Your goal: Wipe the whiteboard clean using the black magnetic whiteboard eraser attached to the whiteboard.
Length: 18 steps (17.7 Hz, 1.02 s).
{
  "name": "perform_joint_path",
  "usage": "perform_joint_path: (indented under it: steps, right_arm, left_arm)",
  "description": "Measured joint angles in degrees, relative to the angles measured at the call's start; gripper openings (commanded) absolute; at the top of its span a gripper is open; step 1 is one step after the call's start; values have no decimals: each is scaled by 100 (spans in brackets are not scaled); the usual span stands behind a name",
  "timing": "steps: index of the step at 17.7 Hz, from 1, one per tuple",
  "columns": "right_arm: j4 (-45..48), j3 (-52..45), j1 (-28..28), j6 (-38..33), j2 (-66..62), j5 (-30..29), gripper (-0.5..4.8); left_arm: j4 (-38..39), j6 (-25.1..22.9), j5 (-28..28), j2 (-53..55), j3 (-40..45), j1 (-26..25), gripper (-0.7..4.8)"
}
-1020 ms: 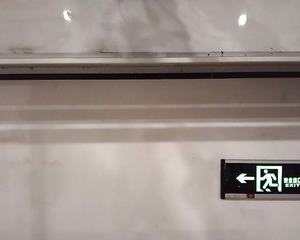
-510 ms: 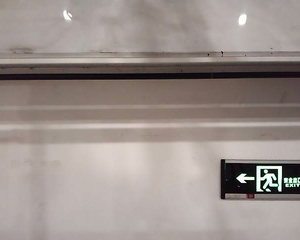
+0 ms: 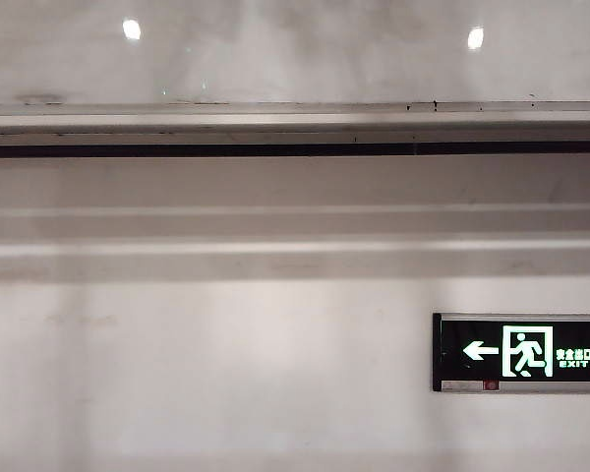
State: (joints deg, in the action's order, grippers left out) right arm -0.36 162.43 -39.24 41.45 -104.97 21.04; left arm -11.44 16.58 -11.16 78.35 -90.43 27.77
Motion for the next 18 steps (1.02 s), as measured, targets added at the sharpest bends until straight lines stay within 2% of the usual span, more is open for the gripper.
perform_joint_path:
  steps: [1,3,5,8,11,13,18]
  right_arm:
    - [-7,0,-2,0,61,0,-5]
    - [-11,-4,-11,0,157,-4,-5]
    - [-33,-4,-9,-26,177,0,-5]
    - [-275,-4,-24,-94,190,-2,-5]
    - [-518,-15,-326,-103,177,2,-5]
    - [-511,-11,-330,-105,181,-17,-5]
    - [-831,-17,-920,-85,190,369,-5]
  left_arm:
    - [-203,0,166,216,-72,70,479]
    - [-579,-4,1217,994,-507,437,479]
    - [-704,-20,1497,1609,-1043,483,479]
    - [-769,-101,2269,2387,-1770,522,479]
    - [-979,-144,2393,3036,-2291,544,479]
    - [-1034,-151,2557,3254,-2481,531,479]
    - [-1143,-151,2680,3816,-3248,540,479]
